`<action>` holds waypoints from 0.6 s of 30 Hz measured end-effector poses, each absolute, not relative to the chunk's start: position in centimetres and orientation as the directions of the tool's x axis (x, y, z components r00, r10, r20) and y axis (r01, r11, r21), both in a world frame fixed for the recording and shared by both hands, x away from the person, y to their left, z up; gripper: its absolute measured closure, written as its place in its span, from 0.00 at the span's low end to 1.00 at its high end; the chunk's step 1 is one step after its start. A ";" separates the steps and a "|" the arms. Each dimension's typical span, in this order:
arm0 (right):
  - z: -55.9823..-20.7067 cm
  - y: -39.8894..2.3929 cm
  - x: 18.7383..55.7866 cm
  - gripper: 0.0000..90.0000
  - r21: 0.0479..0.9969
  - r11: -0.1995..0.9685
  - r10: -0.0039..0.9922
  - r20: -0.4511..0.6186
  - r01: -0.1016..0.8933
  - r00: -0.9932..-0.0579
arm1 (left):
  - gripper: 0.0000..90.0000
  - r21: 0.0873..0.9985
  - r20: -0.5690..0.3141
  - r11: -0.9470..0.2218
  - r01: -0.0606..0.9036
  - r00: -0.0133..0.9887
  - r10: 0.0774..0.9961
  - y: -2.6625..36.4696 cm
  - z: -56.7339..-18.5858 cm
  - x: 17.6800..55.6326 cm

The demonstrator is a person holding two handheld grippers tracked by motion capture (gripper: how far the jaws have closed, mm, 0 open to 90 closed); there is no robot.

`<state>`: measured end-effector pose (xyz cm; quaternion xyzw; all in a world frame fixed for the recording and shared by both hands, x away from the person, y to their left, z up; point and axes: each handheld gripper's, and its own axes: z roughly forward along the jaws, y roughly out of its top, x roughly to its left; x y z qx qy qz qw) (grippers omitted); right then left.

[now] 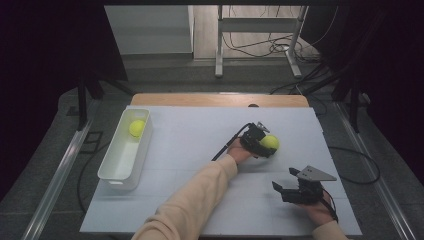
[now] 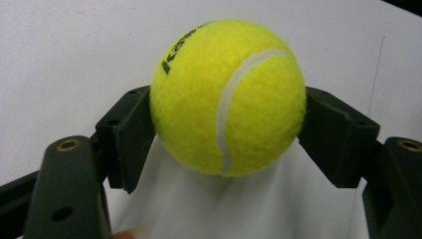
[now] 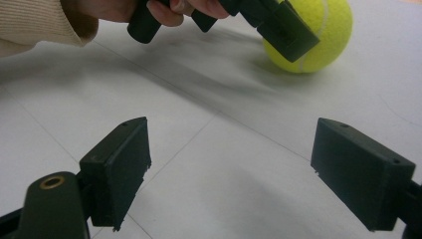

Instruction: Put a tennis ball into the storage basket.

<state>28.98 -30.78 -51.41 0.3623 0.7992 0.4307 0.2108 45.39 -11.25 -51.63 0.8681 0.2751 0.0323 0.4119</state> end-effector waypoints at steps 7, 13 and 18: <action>-51.4 -30.8 29.0 0.18 0.841 0.367 0.761 -0.027 0.396 -0.649 | 0.31 0.726 -0.178 -0.516 0.455 0.849 0.498 -11.0 -51.5 45.3; -51.4 -30.8 29.0 0.18 0.841 0.368 0.761 -0.027 0.397 -0.648 | 0.31 0.727 -0.188 -0.510 0.459 0.848 0.495 -10.5 -51.0 45.3; -51.4 -30.8 29.0 0.18 0.841 0.368 0.762 -0.028 0.397 -0.648 | 0.31 0.734 -0.200 -0.496 0.464 0.846 0.495 -10.1 -50.6 45.0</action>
